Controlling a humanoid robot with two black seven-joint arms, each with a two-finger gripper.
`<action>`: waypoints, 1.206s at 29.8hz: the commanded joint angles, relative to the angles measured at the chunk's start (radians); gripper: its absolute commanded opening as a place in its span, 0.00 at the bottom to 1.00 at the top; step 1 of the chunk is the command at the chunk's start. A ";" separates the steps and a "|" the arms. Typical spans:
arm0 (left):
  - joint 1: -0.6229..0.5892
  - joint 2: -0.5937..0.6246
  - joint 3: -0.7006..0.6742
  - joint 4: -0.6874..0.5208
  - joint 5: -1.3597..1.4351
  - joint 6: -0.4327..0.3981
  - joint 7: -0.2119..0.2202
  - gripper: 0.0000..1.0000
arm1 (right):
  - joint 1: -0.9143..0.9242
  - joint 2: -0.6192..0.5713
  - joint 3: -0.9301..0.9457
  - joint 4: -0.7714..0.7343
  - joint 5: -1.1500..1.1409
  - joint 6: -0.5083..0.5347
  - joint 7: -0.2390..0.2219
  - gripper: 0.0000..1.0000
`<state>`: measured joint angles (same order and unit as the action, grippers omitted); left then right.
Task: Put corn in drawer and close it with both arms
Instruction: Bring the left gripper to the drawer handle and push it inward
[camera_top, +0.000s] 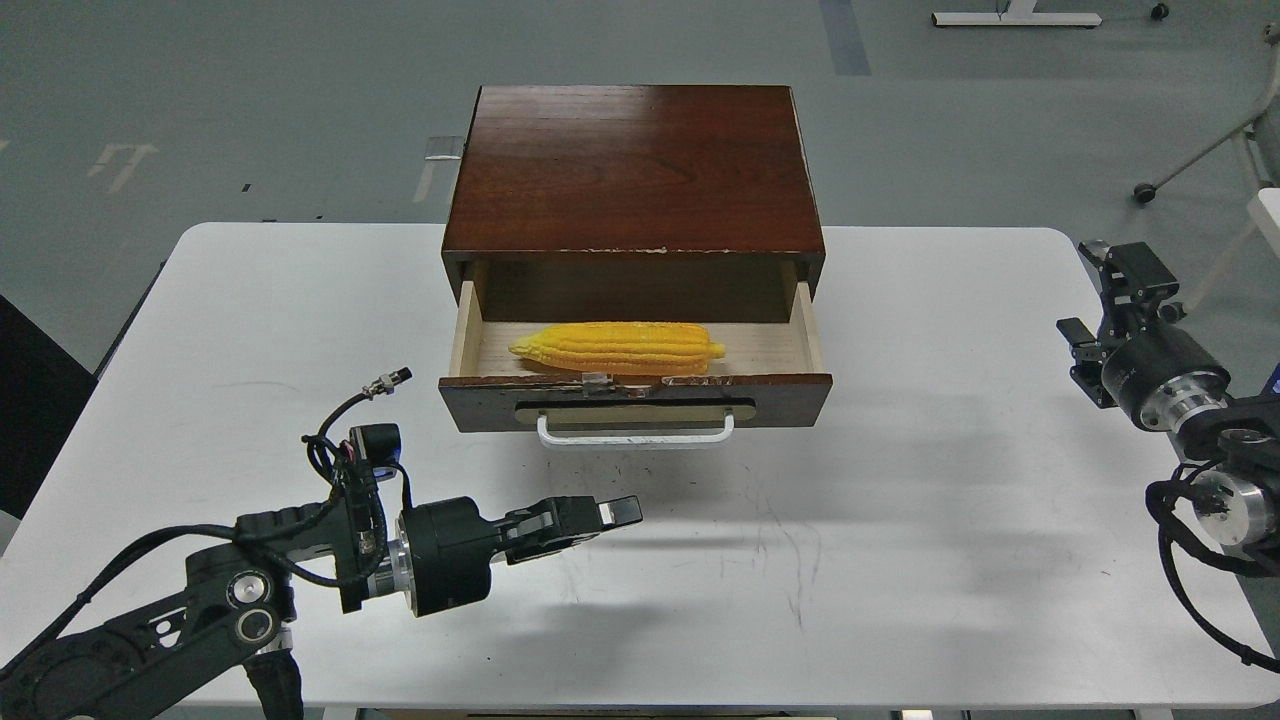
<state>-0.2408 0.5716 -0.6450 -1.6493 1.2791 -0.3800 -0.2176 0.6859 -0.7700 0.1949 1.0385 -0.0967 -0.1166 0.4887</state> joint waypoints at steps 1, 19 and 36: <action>0.000 0.001 -0.007 0.002 -0.004 0.009 0.001 0.00 | 0.000 0.000 0.000 0.000 0.000 0.000 0.000 0.99; -0.014 -0.001 -0.019 0.049 -0.007 0.053 0.001 0.00 | -0.006 0.000 0.000 0.000 0.000 -0.001 0.000 0.99; -0.020 -0.001 -0.031 0.075 -0.038 0.079 0.001 0.00 | -0.014 0.001 0.000 0.000 0.000 -0.001 0.000 0.99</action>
<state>-0.2593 0.5719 -0.6759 -1.5825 1.2410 -0.3075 -0.2163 0.6719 -0.7696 0.1949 1.0384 -0.0968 -0.1182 0.4887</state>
